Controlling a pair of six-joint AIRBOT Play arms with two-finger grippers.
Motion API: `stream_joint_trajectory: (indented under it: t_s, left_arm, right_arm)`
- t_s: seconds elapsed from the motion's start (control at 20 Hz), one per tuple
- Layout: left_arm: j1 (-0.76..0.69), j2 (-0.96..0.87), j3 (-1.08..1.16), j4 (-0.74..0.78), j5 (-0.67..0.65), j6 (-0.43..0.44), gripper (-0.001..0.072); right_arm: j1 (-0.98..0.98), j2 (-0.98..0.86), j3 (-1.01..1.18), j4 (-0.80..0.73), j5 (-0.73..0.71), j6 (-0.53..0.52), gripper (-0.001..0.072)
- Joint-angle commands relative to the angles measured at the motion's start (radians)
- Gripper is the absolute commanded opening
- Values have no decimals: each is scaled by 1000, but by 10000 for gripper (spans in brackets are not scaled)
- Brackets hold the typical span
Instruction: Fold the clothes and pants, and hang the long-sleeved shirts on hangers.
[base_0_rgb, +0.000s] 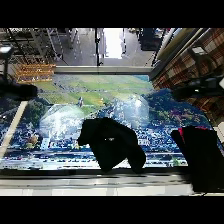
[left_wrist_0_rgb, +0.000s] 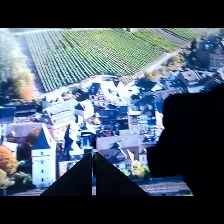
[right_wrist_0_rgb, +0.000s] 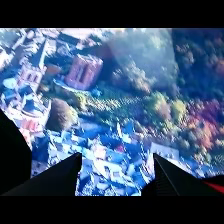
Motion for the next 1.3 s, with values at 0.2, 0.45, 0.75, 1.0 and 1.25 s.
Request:
stream_joint_trajectory:
  t_s: [0.2, 0.45, 0.75, 1.0, 1.25]
  left_arm:
    - [1, -4, -217, -123, 89, 1, 10]
    - [1, -81, -266, -113, 106, 1, 13]
    - [0, -280, -270, -126, 37, 6, 24]
    - [0, -369, -270, -502, -12, 205, 356]
    - [-27, -376, -271, -573, -15, 359, 94]
  right_arm:
    - [-278, 60, -71, 75, 80, 61, 522]
    - [-319, 85, -395, 117, 100, 64, 525]
    - [-318, 85, -790, 421, 13, -105, 527]
    - [-213, 85, -976, 587, -64, -257, 527]
    - [11, 84, -1060, 581, -258, -288, 549]
